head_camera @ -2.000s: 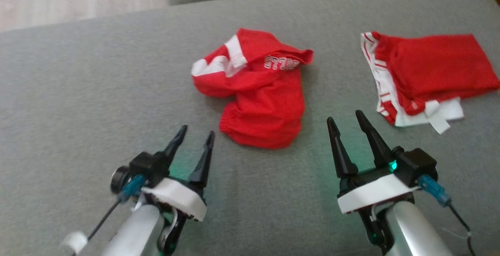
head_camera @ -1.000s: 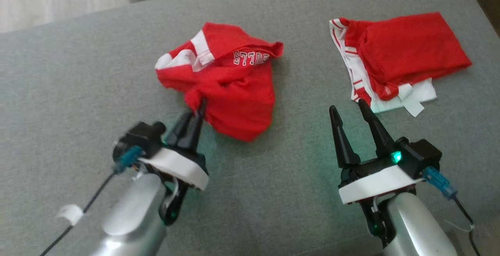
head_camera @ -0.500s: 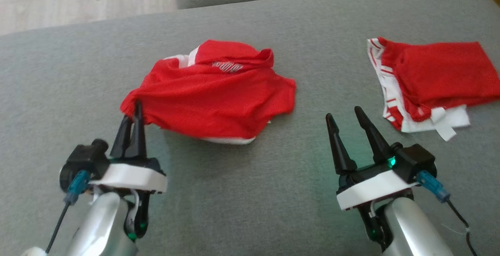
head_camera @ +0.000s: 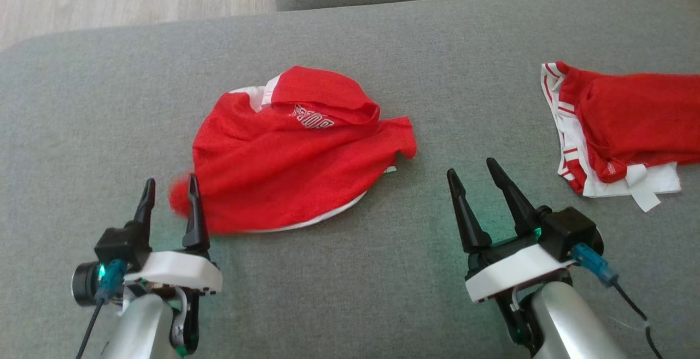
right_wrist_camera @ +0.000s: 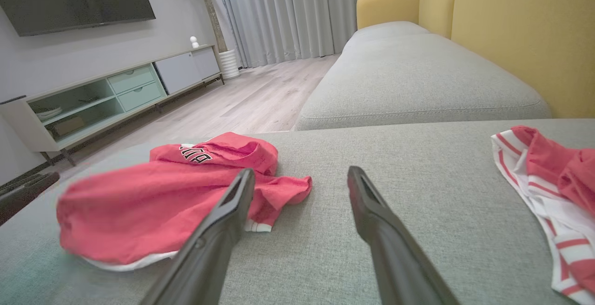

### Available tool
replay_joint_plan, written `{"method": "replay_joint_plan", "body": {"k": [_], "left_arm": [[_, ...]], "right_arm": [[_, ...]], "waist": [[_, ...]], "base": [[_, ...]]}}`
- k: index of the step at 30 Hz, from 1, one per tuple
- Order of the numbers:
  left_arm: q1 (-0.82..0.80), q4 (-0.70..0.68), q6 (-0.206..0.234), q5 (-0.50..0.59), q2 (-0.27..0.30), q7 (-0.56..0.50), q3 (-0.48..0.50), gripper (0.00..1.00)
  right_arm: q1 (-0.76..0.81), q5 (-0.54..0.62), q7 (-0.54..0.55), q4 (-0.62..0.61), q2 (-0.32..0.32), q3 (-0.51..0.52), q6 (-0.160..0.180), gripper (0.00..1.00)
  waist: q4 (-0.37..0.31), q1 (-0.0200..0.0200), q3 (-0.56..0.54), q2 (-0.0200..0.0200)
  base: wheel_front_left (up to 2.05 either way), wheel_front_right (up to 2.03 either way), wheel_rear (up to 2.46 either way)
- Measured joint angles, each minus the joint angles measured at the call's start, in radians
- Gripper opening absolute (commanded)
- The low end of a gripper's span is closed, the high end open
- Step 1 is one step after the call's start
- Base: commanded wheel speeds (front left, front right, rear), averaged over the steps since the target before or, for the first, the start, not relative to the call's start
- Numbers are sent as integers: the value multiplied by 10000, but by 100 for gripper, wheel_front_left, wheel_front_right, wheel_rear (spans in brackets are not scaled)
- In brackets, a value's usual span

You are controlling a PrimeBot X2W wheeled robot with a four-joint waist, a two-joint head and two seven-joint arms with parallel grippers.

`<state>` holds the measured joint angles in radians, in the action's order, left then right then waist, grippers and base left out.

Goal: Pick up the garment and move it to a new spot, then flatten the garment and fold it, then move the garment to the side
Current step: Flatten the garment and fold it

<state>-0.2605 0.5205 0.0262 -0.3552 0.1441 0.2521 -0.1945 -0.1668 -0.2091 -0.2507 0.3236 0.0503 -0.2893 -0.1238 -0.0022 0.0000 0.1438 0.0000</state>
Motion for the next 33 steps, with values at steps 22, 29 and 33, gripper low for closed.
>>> {"method": "replay_joint_plan", "body": {"k": [22, 29, 33], "left_arm": [[1210, -2380, -976, 1237, -924, 2, 625, 100], [1197, -2347, -1057, 1290, -959, 2, 267, 100], [1131, -2311, -1055, 1269, -963, 2, -17, 100]], "right_arm": [[52, 276, 0, 468, 0, 491, 0, 100], [-909, -33, 8, 2236, 2, 1072, 0, 100], [-1548, -527, 50, 3359, 2, 1423, 0, 100]], "waist": [[1176, 0, -154, 0], [1716, 1, 129, 0], [2033, 1, 267, 0]], "base": [[0, 0, 0], [0, 0, 0], [0, 0, 0]]}}
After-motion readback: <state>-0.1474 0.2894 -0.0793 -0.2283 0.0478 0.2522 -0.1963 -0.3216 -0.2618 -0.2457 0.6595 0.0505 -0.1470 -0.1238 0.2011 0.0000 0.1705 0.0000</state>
